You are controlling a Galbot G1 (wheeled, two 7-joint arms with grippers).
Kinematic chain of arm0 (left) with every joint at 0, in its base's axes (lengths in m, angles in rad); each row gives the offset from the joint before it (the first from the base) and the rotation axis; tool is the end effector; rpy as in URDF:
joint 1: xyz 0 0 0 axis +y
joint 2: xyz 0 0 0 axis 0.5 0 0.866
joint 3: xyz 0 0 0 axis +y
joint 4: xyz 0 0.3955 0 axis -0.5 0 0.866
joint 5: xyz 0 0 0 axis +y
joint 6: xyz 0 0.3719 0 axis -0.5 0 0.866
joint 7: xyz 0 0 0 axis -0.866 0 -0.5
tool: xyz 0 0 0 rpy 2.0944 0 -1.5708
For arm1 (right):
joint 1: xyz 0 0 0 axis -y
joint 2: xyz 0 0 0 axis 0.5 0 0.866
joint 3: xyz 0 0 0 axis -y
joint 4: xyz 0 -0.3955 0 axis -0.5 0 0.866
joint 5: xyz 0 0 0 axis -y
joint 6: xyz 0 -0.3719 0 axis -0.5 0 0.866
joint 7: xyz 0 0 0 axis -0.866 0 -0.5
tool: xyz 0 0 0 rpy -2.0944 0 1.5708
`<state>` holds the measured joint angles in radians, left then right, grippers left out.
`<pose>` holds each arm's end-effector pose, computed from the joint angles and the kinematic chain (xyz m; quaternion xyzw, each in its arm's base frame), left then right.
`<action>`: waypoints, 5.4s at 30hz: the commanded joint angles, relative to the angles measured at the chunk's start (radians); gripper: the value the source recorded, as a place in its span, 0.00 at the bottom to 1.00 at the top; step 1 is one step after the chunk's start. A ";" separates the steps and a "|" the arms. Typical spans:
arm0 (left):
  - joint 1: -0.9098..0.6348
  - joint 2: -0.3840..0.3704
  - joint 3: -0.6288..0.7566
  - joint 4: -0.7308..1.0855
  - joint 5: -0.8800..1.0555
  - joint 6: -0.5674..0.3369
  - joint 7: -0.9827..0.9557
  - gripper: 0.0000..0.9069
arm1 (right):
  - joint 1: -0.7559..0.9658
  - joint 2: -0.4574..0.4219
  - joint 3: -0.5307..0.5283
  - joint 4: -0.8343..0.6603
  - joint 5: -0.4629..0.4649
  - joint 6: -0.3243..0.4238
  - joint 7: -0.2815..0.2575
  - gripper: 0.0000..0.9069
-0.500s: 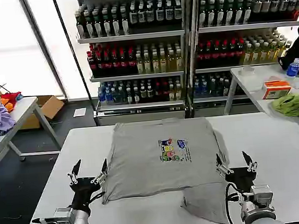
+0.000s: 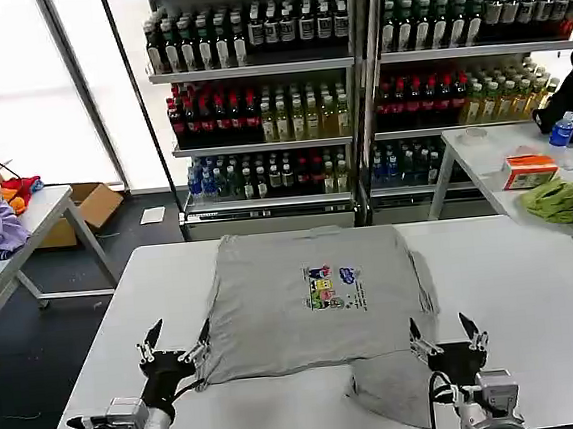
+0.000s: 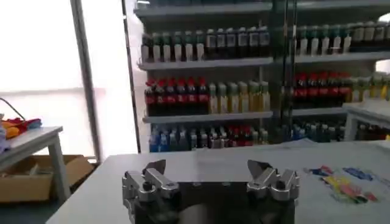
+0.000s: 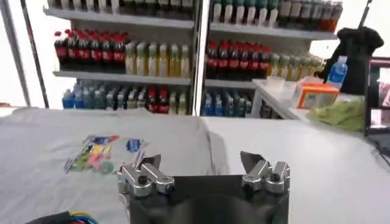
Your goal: Fold and organize the clothes.
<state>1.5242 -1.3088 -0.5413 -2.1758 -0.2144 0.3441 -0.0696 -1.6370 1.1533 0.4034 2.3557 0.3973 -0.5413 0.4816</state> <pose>0.1908 0.0529 -0.2970 -0.0291 -0.9929 -0.0251 0.1128 0.1425 -0.0250 -0.2567 -0.0317 -0.9755 0.0337 0.2151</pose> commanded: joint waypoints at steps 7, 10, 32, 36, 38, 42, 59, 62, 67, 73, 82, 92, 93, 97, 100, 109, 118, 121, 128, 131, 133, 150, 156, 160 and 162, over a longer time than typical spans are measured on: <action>0.040 0.072 -0.005 0.025 -0.048 0.096 0.011 1.00 | -0.074 -0.005 -0.033 -0.003 0.049 -0.020 0.070 1.00; 0.039 0.070 0.009 0.044 -0.051 0.095 0.013 1.00 | -0.084 -0.010 -0.040 -0.006 0.055 -0.020 0.069 1.00; 0.042 0.079 0.042 0.093 -0.096 0.115 0.020 1.00 | -0.135 -0.021 -0.081 -0.014 0.066 -0.027 0.108 1.00; 0.039 0.084 0.041 0.102 -0.096 0.127 0.018 1.00 | -0.135 -0.016 -0.086 -0.014 0.065 -0.028 0.108 1.00; 0.035 0.086 0.038 0.106 -0.103 0.138 0.016 1.00 | -0.135 -0.011 -0.092 -0.018 0.054 -0.029 0.109 1.00; 0.032 0.091 0.036 0.114 -0.111 0.141 0.017 1.00 | -0.134 -0.003 -0.099 -0.030 0.042 -0.028 0.112 1.00; 0.037 0.095 0.042 0.130 -0.130 0.148 0.023 0.26 | -0.135 0.020 -0.135 -0.067 0.006 -0.007 0.107 0.69; 0.041 0.094 0.048 0.130 -0.129 0.155 0.024 0.00 | -0.134 0.018 -0.137 -0.072 0.006 -0.004 0.104 0.00; 0.042 0.091 0.050 0.130 -0.128 0.157 0.023 0.00 | -0.131 0.014 -0.134 -0.080 0.006 0.004 0.100 0.00; 0.046 0.087 0.056 0.124 -0.121 0.161 0.021 0.00 | -0.130 0.013 -0.136 -0.098 -0.007 0.024 0.105 0.00; 0.043 0.068 0.074 0.134 -0.112 0.154 0.022 0.00 | -0.119 0.013 -0.131 -0.122 -0.007 0.052 0.105 0.00; 0.020 0.037 0.088 0.149 -0.109 0.110 0.027 0.00 | -0.090 0.041 -0.107 -0.113 -0.077 0.099 0.066 0.00; 0.012 0.032 0.090 0.151 -0.111 0.104 0.028 0.00 | -0.084 0.047 -0.104 -0.114 -0.097 0.112 0.053 0.00; -0.015 0.016 0.088 0.158 -0.112 0.085 0.031 0.00 | -0.056 0.072 -0.092 -0.108 -0.132 0.146 0.041 0.00; -0.040 0.008 0.082 0.160 -0.113 0.069 0.030 0.00 | -0.027 0.091 -0.076 -0.101 -0.147 0.168 0.029 0.00; -0.133 0.011 0.052 0.159 -0.149 0.010 0.030 0.00 | 0.109 0.138 -0.040 -0.125 -0.234 0.229 -0.032 0.00; -0.262 0.010 0.065 0.237 -0.172 -0.039 0.023 0.00 | 0.301 0.143 -0.040 -0.215 -0.230 0.210 -0.044 0.00; -0.299 0.008 0.073 0.265 -0.174 -0.046 0.028 0.00 | 0.368 0.132 -0.041 -0.246 -0.222 0.194 -0.041 0.00; -0.376 0.011 0.105 0.352 -0.185 -0.043 0.040 0.00 | 0.460 0.103 -0.060 -0.341 -0.173 0.165 -0.054 0.00; -0.406 0.007 0.120 0.399 -0.185 -0.053 0.036 0.00 | 0.495 0.102 -0.064 -0.392 -0.168 0.161 -0.069 0.00; -0.426 0.004 0.126 0.419 -0.186 -0.055 0.036 0.00 | 0.519 0.105 -0.067 -0.417 -0.151 0.150 -0.070 0.00; -0.527 0.002 0.158 0.571 -0.158 -0.063 0.052 0.00 | 0.674 0.117 -0.111 -0.588 -0.150 0.103 -0.094 0.00; -0.540 0.011 0.167 0.603 -0.147 -0.041 0.050 0.00 | 0.669 0.122 -0.110 -0.635 -0.150 0.089 -0.100 0.00; -0.552 0.019 0.173 0.623 -0.147 -0.011 0.047 0.64 | 0.678 0.133 -0.109 -0.664 -0.149 0.084 -0.108 1.00; -0.554 0.021 0.175 0.622 -0.147 -0.004 0.045 1.00 | 0.682 0.140 -0.109 -0.671 -0.149 0.081 -0.105 1.00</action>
<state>0.9989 -1.2933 -0.3719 -1.6031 -0.3685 0.3063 -0.0213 -0.9754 1.2954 0.2977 1.7354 0.2517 -0.4558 0.3813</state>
